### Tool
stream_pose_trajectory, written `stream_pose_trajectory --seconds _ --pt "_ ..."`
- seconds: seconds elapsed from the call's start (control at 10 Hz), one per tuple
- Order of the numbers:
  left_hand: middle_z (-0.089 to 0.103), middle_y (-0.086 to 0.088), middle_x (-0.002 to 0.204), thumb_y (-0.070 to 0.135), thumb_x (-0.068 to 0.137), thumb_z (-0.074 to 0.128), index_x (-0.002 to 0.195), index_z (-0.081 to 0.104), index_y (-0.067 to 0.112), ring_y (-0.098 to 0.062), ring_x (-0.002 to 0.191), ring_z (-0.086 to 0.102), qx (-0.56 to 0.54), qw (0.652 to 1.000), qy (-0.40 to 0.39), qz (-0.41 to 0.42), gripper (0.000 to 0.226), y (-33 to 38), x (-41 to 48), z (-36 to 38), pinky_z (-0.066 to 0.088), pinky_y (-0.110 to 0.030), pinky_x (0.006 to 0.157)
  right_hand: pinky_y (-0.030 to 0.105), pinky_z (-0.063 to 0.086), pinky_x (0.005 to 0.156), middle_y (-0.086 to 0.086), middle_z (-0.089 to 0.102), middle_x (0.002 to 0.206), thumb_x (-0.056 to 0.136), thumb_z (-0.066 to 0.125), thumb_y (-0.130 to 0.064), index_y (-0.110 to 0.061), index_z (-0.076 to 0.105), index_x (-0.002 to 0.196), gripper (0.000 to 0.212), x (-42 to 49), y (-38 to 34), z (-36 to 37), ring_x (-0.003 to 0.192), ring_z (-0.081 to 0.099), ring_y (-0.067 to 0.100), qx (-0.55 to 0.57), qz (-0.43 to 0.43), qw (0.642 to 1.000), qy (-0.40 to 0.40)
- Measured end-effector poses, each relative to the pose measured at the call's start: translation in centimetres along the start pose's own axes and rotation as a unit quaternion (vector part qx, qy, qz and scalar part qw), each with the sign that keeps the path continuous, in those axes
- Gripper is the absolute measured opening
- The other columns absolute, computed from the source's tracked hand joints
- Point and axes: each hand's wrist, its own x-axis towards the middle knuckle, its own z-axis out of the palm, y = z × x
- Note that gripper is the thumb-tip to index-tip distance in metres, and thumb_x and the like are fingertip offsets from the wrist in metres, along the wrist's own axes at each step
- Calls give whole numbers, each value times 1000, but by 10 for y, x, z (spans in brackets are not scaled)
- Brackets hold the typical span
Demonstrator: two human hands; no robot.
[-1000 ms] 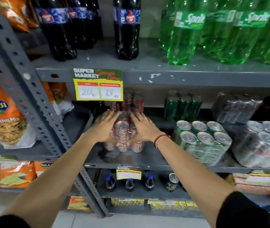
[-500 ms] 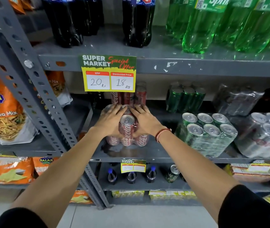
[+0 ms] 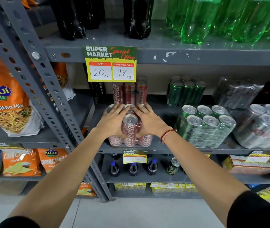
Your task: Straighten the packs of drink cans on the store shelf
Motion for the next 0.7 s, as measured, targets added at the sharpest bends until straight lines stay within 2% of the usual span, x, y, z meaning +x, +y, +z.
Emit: stream_pose_trajectory --seconds 0.3,0.5,0.6,0.7 --pt "5 -4 159 57 52 81 148 1 21 -24 146 0 0 1000 17 4 130 0 -4 4 17 -56 114 53 30 109 9 16 158 51 87 -41 -16 15 149 124 -6 -1 2 145 3 37 4 -1 1000 8" --pt "0 -3 159 57 53 79 148 -1 21 -23 146 -2 -7 1000 9 -2 129 0 -4 5 15 -56 115 58 33 105 6 9 160 55 84 -47 -19 10 149 123 -7 -2 -1 146 0 33 -26 12 1000 -9" --pt "0 -5 159 53 60 78 148 2 20 -25 146 -1 -20 1000 -8 -7 121 5 -12 -3 13 -57 115 61 30 107 6 19 157 64 79 -46 -18 20 147 106 -21 -14 -16 145 12 29 -33 4 999 -13" --pt "18 -5 156 42 70 74 147 20 21 -24 144 13 -60 998 36 2 96 12 -22 -11 18 -55 113 51 36 107 2 39 148 76 70 -39 -20 40 140 74 -42 -20 -32 136 35 24 27 1 996 83"
